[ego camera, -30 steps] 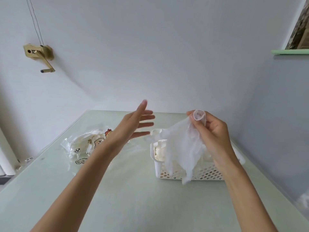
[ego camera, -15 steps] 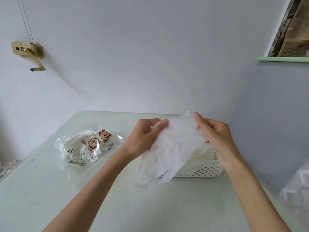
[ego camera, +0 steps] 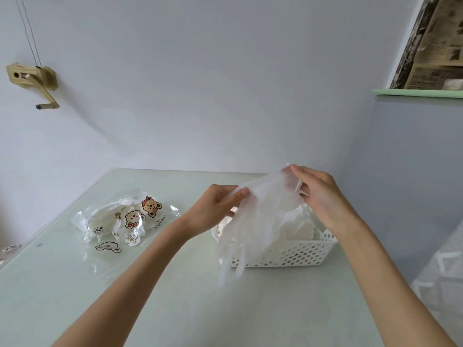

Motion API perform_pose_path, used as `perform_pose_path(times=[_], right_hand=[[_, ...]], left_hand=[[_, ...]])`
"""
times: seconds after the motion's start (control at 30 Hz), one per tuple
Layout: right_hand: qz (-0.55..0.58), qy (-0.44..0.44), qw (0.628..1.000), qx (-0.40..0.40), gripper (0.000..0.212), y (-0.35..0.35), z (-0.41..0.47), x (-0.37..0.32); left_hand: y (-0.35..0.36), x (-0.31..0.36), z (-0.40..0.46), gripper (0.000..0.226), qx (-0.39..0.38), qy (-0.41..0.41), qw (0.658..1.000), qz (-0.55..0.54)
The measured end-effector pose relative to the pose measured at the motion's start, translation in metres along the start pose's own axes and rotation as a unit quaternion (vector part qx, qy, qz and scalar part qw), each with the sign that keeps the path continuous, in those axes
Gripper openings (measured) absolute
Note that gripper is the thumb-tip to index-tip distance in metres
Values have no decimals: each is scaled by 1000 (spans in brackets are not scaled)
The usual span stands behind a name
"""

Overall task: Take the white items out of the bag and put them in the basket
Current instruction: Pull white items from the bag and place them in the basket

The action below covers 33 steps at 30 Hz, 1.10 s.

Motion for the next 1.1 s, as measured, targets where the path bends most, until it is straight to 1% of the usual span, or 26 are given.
perform_pose_path(times=[0.07, 0.17, 0.23, 0.27, 0.33, 0.37, 0.4, 0.43, 0.5, 0.53, 0.57, 0.6, 0.63, 0.67, 0.7, 0.73, 0.77, 0.83, 0.87, 0.93, 0.97, 1.0, 1.07, 1.1], right_hand=[[19, 3, 1000, 18, 22, -8, 6, -2], [-12, -21, 996, 81, 23, -24, 19, -8], [-75, -64, 983, 151, 22, -33, 23, -15], [-112, -91, 973, 180, 22, -35, 23, -19], [-156, -139, 958, 198, 21, -29, 24, -25], [-167, -158, 955, 190, 20, -22, 21, -28], [-167, -172, 954, 179, 20, -16, 20, -27], [-159, -183, 955, 171, 20, -11, 17, -29], [-118, -177, 964, 161, 21, -10, 18, -25], [-103, -157, 969, 163, 22, -14, 21, -18], [-102, -132, 972, 167, 24, -19, 25, -8], [-116, -103, 973, 173, 25, -25, 32, 7], [-153, -74, 970, 175, 24, -31, 37, 23], [-207, -39, 961, 177, 22, -37, 43, 41], [-270, -3, 945, 182, 21, -44, 46, 60], [-335, 22, 923, 186, 24, -50, 49, 75], [-390, 38, 902, 183, 26, -56, 51, 88], [-475, 49, 861, 174, 27, -63, 55, 102], [-507, 50, 844, 167, 28, -66, 58, 106], [-549, 39, 823, 144, 29, -64, 62, 109], [-562, 27, 816, 134, 29, -61, 64, 109], [-569, 10, 812, 128, 30, -57, 66, 107], [-575, -21, 808, 126, 30, -50, 66, 103], [-580, -29, 804, 127, 31, -48, 67, 102]], left_hand=[[11, -2, 9, 39, -34, -36, 998, -35], [14, -3, 27, 41, -30, -69, 993, -87], [11, -4, 38, 39, 10, -79, 991, -111], [9, -5, 42, 38, 42, -85, 988, -120], [2, -5, 46, 34, 122, -85, 978, -143], [-6, -1, 44, 32, 171, -64, 974, -137], [-17, 2, 42, 31, 219, -30, 970, -105], [-29, 10, 38, 31, 259, 10, 965, -47], [-45, 25, 33, 35, 296, 74, 948, 90], [-48, 30, 34, 37, 301, 85, 937, 158], [-48, 30, 38, 40, 297, 78, 928, 211], [-45, 23, 48, 42, 278, 54, 922, 264], [-38, 12, 59, 44, 247, 15, 915, 319], [-29, -6, 73, 46, 205, -29, 904, 375], [-19, -24, 85, 48, 164, -61, 889, 422], [-11, -38, 93, 49, 138, -75, 875, 457], [-5, -49, 101, 50, 124, -80, 863, 483], [2, -58, 110, 51, 123, -71, 840, 524], [4, -60, 114, 51, 121, -64, 828, 544], [4, -63, 116, 53, 120, -52, 807, 576], [1, -63, 115, 54, 132, -48, 806, 575], [-6, -60, 112, 54, 159, -39, 816, 554], [-25, -41, 100, 46, 248, 0, 852, 462], [-30, -29, 92, 39, 287, 34, 859, 423]])
Point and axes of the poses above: each hand's wrist, its own z-axis towards the middle knuckle, its own y-axis out of the palm, x = y × z, the point moved 9 cm from there along z, towards the middle knuckle, and after that the axes turned 7 degrees about -z, right-handed, at the moved point
